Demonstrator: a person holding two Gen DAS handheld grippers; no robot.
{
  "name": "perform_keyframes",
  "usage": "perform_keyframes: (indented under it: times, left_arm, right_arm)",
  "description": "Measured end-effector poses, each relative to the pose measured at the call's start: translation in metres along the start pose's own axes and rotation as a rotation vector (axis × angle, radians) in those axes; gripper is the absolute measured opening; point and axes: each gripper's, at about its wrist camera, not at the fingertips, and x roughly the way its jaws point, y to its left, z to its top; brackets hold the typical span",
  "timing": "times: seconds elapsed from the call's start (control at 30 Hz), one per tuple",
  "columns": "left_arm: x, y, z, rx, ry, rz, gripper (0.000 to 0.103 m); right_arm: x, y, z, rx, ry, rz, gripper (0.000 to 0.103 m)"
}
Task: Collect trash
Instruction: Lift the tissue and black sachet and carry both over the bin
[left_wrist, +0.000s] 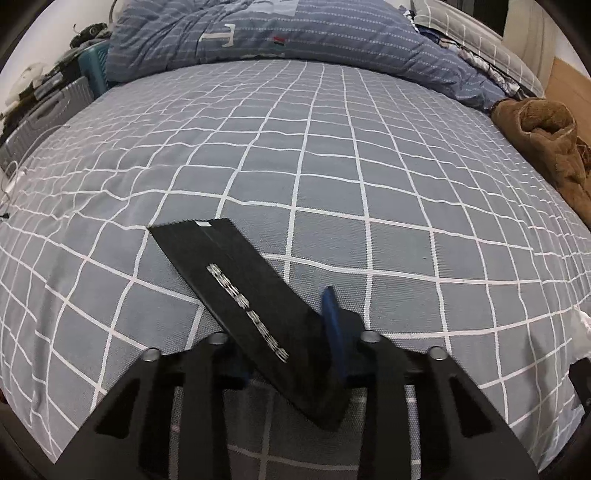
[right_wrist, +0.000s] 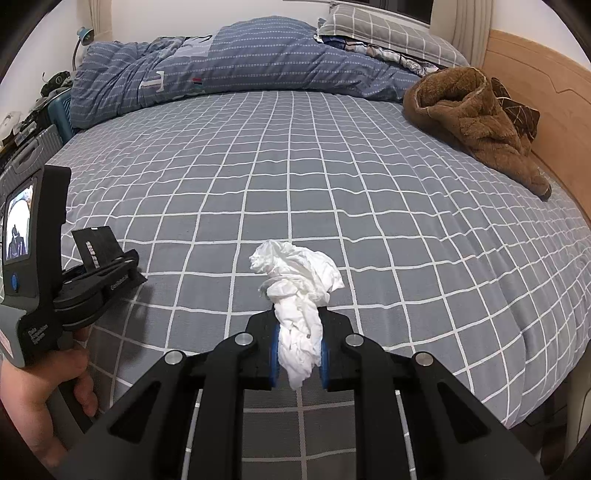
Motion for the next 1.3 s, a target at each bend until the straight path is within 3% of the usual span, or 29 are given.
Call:
perform_keyframes:
  times: [0.5,1.3]
  left_arm:
    - [-0.026,0.010,-0.003,0.020,-0.018,-0.094,0.010]
    - [-0.094,0.036,-0.025,0.055,-0.040,-0.242,0.003]
  right_arm:
    - [-0.003,0.002,0.003,-0.003,-0.012,0.006,0.014]
    - [-0.018,0.023,0.001,-0.039,-0.050,0.033,0.015]
